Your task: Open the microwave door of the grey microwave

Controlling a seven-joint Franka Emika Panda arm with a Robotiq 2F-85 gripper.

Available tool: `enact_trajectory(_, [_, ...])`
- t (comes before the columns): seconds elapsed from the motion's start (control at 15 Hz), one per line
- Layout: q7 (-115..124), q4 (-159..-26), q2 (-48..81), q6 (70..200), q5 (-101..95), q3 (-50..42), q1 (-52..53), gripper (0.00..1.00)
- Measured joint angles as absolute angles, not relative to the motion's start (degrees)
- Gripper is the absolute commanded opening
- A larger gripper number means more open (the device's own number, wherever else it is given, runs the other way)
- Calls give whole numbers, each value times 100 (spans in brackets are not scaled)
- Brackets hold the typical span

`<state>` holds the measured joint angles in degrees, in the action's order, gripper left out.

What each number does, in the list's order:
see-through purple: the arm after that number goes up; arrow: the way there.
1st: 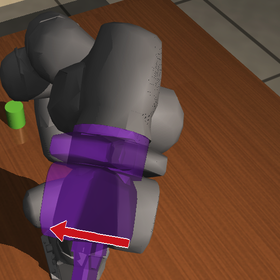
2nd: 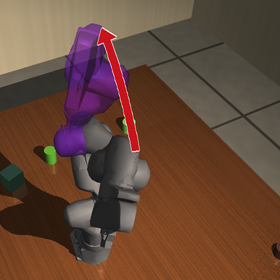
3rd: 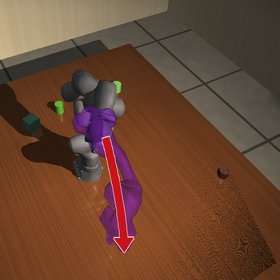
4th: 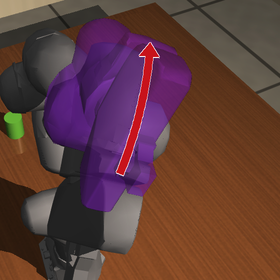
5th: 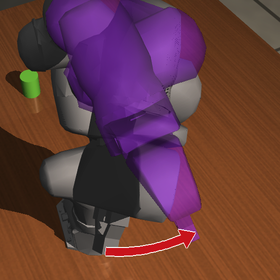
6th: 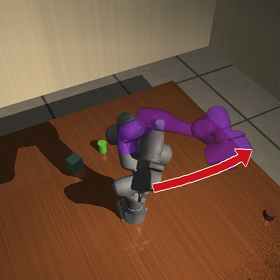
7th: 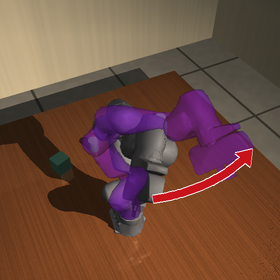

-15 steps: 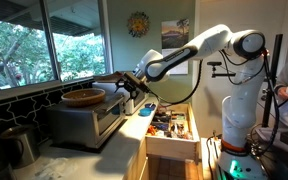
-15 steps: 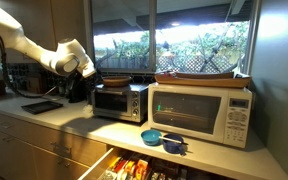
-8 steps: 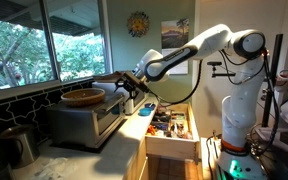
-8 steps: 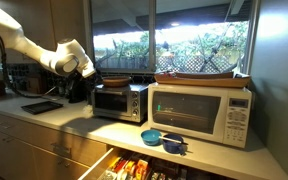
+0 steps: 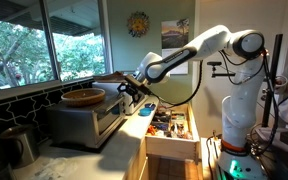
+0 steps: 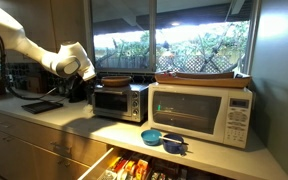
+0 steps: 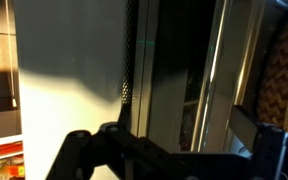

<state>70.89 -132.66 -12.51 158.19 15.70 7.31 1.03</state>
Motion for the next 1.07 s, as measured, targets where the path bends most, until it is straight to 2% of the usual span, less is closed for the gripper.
enact_trajectory(1.07, [7133, -13277, -1191, 15888, 1301, 664, -41, 100])
